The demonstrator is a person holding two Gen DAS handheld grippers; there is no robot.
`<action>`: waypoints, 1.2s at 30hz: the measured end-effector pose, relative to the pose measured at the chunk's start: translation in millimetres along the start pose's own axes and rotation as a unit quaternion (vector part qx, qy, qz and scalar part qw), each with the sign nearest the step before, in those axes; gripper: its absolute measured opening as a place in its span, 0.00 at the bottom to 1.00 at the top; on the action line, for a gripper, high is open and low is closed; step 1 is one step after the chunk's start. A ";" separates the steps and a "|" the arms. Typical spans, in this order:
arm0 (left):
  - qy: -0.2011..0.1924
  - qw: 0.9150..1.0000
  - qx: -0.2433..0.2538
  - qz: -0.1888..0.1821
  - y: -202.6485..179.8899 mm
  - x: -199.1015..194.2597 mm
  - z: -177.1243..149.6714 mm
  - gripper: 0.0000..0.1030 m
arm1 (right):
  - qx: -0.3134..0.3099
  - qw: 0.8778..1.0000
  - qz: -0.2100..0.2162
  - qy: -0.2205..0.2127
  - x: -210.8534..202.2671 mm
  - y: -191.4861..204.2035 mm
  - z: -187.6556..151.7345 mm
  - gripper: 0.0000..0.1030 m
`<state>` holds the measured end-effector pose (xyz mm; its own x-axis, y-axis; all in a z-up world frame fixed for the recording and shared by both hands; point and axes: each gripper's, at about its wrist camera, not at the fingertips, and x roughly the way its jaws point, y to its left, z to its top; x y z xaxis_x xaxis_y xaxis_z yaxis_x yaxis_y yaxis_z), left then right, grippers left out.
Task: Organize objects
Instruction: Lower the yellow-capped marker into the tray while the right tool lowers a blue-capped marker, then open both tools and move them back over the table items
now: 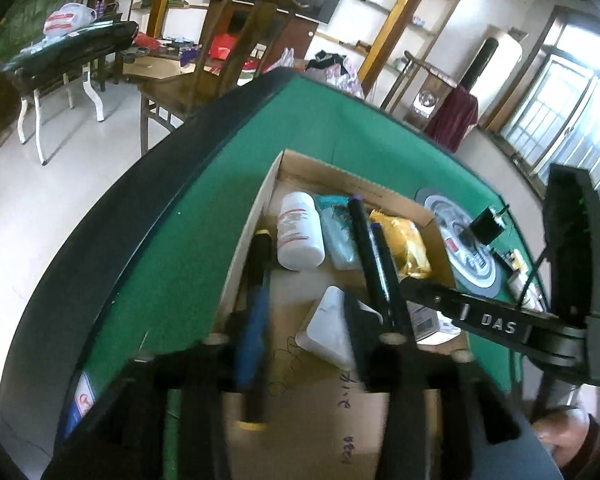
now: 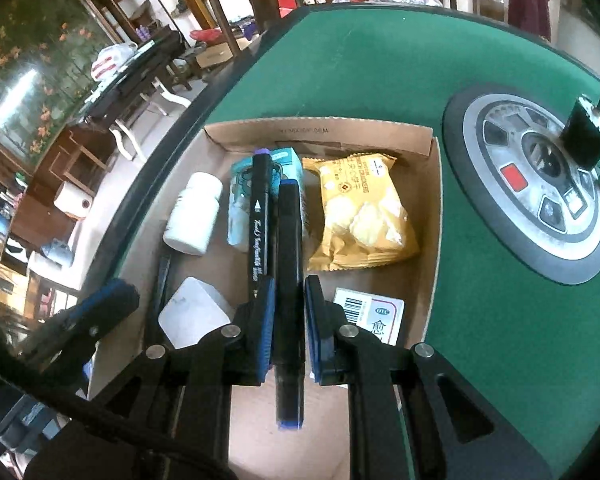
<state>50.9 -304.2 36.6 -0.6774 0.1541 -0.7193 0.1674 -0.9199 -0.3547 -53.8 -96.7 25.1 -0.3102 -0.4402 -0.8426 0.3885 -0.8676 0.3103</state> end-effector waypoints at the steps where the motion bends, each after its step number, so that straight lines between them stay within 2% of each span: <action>1: -0.004 1.000 -0.003 0.000 0.3 -1.9 1.7 0.47 | 0.002 1.000 0.000 0.000 -1.2 -0.8 -0.4 0.13; 7: -0.020 1.000 -0.010 -0.007 -2.3 -16.8 3.8 0.54 | 0.004 1.000 0.007 -0.030 -27.6 -11.8 -5.6 0.22; 8: -0.020 1.000 -0.012 -0.011 -2.7 -19.4 3.6 0.54 | 0.002 0.999 0.006 -0.039 -37.6 -16.8 -8.6 0.28; 9: -0.021 1.000 -0.015 -0.015 -4.6 -21.1 3.2 0.54 | 0.000 0.999 -0.006 -0.051 -47.2 -22.5 -11.3 0.38; 10: -0.021 0.999 -0.017 -0.024 -6.8 -23.1 2.4 0.54 | -0.001 0.998 -0.014 -0.067 -59.4 -30.5 -15.3 0.41; 14: -0.013 0.998 -0.017 -0.060 -29.4 -32.4 -2.4 0.54 | 0.020 0.992 -0.001 -0.123 -113.3 -71.8 -33.9 0.43; 16: -0.014 0.996 0.000 -0.090 -51.7 -41.5 -7.3 0.57 | 0.037 0.987 -0.021 -0.156 -140.3 -97.5 -45.8 0.49; 18: -0.018 0.993 0.019 -0.112 -72.2 -49.5 -14.4 0.65 | 0.060 0.980 -0.057 -0.180 -163.7 -127.9 -58.8 0.61; 20: -0.016 0.990 0.044 -0.134 -97.1 -50.6 -22.7 0.66 | 0.088 0.972 -0.098 -0.194 -186.0 -165.8 -71.1 0.61; 22: -0.001 0.987 0.065 -0.147 -116.7 -44.0 -30.5 0.66 | 0.129 0.962 -0.139 -0.197 -201.8 -206.9 -83.5 0.61; 26: 0.039 0.984 0.086 -0.151 -147.4 -23.6 -46.2 0.66 | 0.203 0.946 -0.168 -0.190 -219.4 -275.2 -108.2 0.61; 29: 0.052 0.984 0.090 -0.148 -162.5 -17.0 -55.1 0.66 | 0.241 0.938 -0.180 -0.172 -220.6 -317.6 -119.5 0.61; 32: 0.054 0.984 0.098 -0.137 -171.8 -18.8 -60.1 0.66 | 0.262 0.941 -0.149 -0.155 -211.5 -340.1 -126.1 0.61; 36: 0.056 0.985 0.106 -0.126 -181.3 -21.0 -64.2 0.66 | 0.239 0.952 -0.121 -0.146 -198.8 -333.8 -126.6 0.61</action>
<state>80.8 -117.6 77.7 -0.5928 0.4145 -0.6906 -0.1564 -0.9003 -0.4061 -12.0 309.7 33.2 -0.5960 -0.1989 -0.7779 -0.1432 -0.9270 0.3467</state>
